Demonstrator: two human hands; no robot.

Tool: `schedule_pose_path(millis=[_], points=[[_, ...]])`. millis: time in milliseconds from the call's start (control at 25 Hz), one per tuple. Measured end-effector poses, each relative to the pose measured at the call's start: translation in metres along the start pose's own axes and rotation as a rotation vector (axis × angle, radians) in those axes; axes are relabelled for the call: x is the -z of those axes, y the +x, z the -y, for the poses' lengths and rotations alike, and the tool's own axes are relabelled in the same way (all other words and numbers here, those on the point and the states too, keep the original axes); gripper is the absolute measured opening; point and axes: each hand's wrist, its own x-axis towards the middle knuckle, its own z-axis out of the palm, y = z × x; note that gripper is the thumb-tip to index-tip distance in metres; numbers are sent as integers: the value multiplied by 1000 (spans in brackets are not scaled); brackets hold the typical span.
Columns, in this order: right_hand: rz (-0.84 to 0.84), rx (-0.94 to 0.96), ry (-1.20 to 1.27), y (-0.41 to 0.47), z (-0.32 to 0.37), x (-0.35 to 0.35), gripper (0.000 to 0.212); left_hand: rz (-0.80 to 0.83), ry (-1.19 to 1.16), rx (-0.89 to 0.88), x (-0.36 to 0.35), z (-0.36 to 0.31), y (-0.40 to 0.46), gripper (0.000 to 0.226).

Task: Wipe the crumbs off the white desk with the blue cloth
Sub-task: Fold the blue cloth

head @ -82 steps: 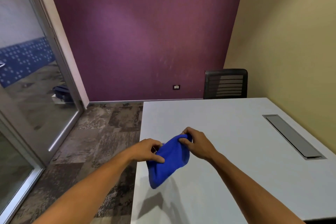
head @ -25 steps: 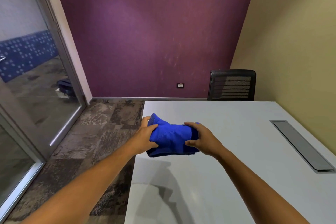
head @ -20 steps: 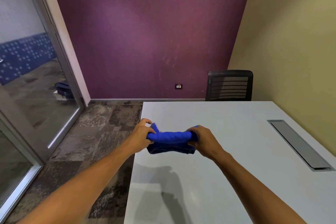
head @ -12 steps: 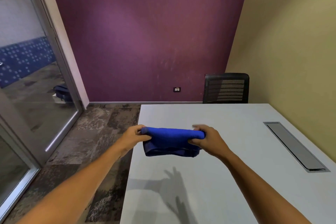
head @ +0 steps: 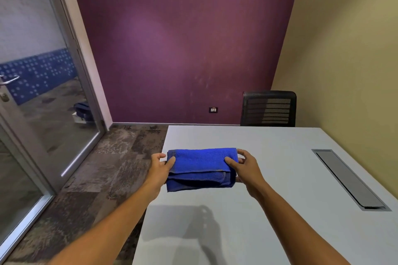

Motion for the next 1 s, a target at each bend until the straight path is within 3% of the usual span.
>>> schedule_pose_path(millis=[120,320,600,1000], points=[[46,-54,38,-2,-2,10,30,29,-49,11,-6,4,-7,43],[139,-48,73,-3,-11,18,34,160,-96,37,1,17,-3,86],[123,-51,97,21,-4,12,32,140,-70,9,2,1,15,42],[-87,40,-44,105,24,-2,16,132,-37,-60,-29,-40,104,23]])
